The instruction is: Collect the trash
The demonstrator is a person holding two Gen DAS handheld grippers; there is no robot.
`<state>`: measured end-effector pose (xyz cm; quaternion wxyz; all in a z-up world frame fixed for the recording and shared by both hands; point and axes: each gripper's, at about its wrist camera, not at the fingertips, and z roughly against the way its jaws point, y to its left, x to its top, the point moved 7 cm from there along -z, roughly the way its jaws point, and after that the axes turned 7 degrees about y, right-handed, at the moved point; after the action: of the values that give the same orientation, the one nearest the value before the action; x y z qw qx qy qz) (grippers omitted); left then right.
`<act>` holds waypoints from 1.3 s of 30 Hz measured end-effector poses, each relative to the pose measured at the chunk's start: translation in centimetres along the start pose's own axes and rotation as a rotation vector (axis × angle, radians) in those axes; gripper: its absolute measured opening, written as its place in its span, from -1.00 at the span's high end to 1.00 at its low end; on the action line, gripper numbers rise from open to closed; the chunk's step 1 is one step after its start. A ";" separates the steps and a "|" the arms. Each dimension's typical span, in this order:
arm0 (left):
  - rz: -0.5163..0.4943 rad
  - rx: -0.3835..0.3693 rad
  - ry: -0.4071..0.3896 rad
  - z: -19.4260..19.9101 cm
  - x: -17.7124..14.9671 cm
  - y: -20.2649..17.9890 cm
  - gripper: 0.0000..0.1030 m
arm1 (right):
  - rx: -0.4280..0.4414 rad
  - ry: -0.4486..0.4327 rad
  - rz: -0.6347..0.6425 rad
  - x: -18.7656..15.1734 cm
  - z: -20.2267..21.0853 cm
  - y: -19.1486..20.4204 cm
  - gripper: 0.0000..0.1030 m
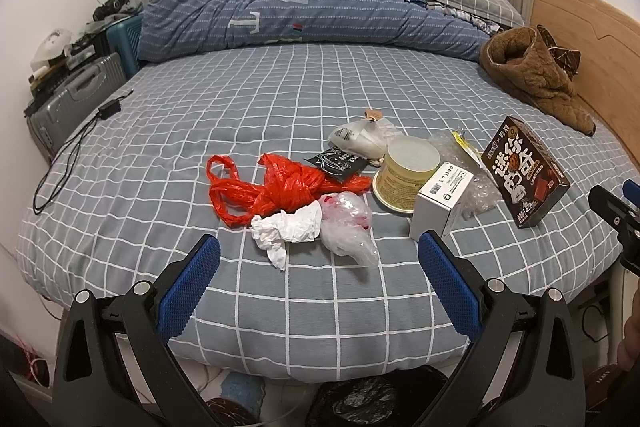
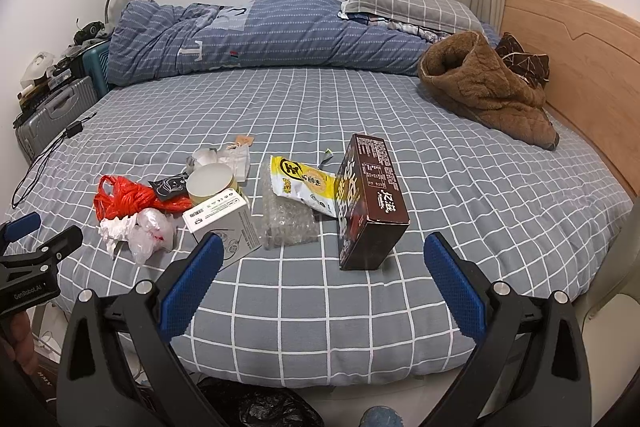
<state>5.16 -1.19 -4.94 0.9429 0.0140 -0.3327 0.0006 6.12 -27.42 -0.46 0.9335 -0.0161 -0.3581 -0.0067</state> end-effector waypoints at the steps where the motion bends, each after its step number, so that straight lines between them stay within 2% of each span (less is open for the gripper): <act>1: 0.002 -0.001 0.001 0.0 0.0 0.0 -0.89 | 0.000 0.000 0.000 0.0 0.0 0.0 -0.87; 19: 0.006 -0.003 0.009 -0.3 -0.1 0.2 -0.89 | -0.006 -0.003 0.014 0.3 -0.2 -0.2 -0.87; 25: 0.021 0.007 0.043 -3.0 -0.3 1.3 -0.89 | -0.057 0.000 0.028 1.3 -2.4 -1.5 -0.87; 35: 0.016 0.047 0.096 -7.8 0.0 3.2 -0.87 | -0.101 0.039 -0.021 2.0 -6.5 -5.3 -0.86; 39: 0.017 0.056 0.117 -9.5 0.3 3.6 -0.86 | -0.083 0.071 -0.072 2.0 -7.9 -6.8 -0.86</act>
<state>11.31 2.71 -12.03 0.9600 0.0373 -0.2770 0.0187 12.76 -34.51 -4.83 0.9434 -0.0415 -0.3243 -0.0556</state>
